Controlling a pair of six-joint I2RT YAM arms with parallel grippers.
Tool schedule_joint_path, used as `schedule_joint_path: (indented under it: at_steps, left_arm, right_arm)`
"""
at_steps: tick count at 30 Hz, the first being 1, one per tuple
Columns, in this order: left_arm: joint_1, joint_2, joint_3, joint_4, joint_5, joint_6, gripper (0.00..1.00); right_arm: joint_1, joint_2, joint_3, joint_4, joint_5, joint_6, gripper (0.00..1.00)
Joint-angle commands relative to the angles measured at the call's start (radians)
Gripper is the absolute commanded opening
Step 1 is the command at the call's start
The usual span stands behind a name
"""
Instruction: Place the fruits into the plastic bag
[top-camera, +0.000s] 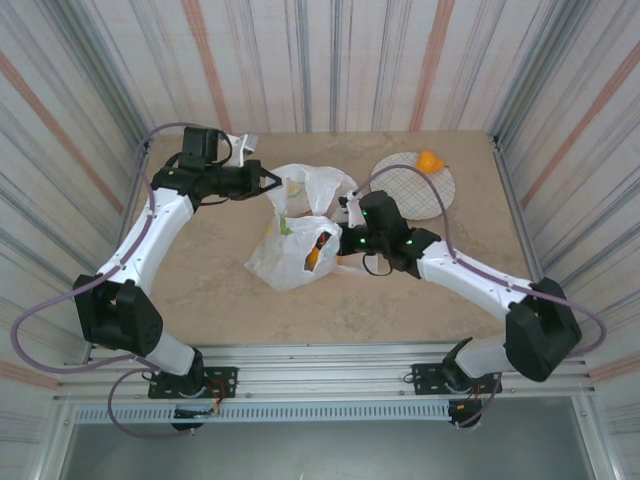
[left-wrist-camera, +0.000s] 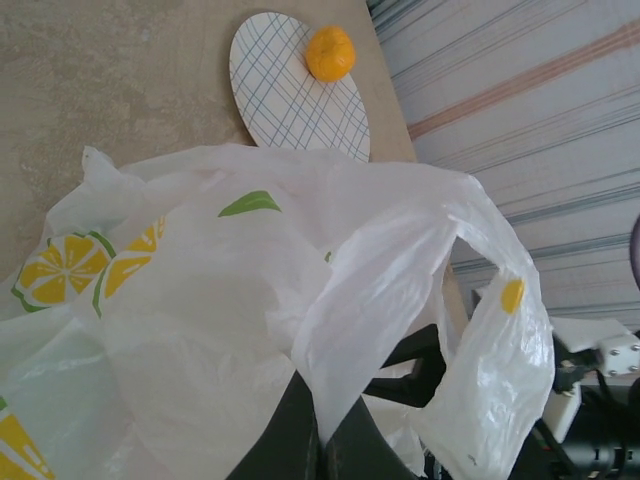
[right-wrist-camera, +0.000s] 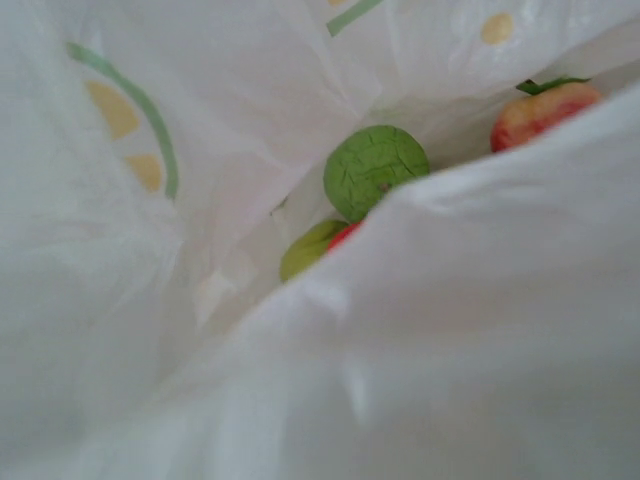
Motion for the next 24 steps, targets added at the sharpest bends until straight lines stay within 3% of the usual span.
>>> schedule_joint_path:
  at_steps: [1,8,11,16,21,24]
  left_arm:
    - [0.009,-0.025,-0.009,0.002,-0.008,0.003,0.00]
    - [0.011,-0.025,-0.010,0.002,-0.021,0.004,0.00]
    - [0.013,-0.027,-0.012,0.002,-0.025,0.004,0.00]
    - [0.015,-0.029,-0.011,0.002,-0.025,0.000,0.00]
    - [0.017,-0.029,-0.012,0.002,-0.028,0.004,0.00]
    - [0.017,-0.023,-0.012,0.002,-0.025,0.002,0.00]
  right_arm:
    - [-0.030,-0.098,-0.022,-0.142,-0.079,-0.090,0.88]
    - [-0.101,-0.237,-0.020,-0.270,-0.190,-0.150,0.88]
    - [-0.119,-0.279,0.005,-0.361,-0.113,-0.178,0.89]
    - [-0.142,-0.305,0.035,-0.469,0.157,-0.125,0.89]
    - [-0.137,-0.345,-0.013,-0.361,0.187,-0.040,0.89]
    - [-0.134,-0.407,-0.042,-0.309,0.302,0.017,0.89]
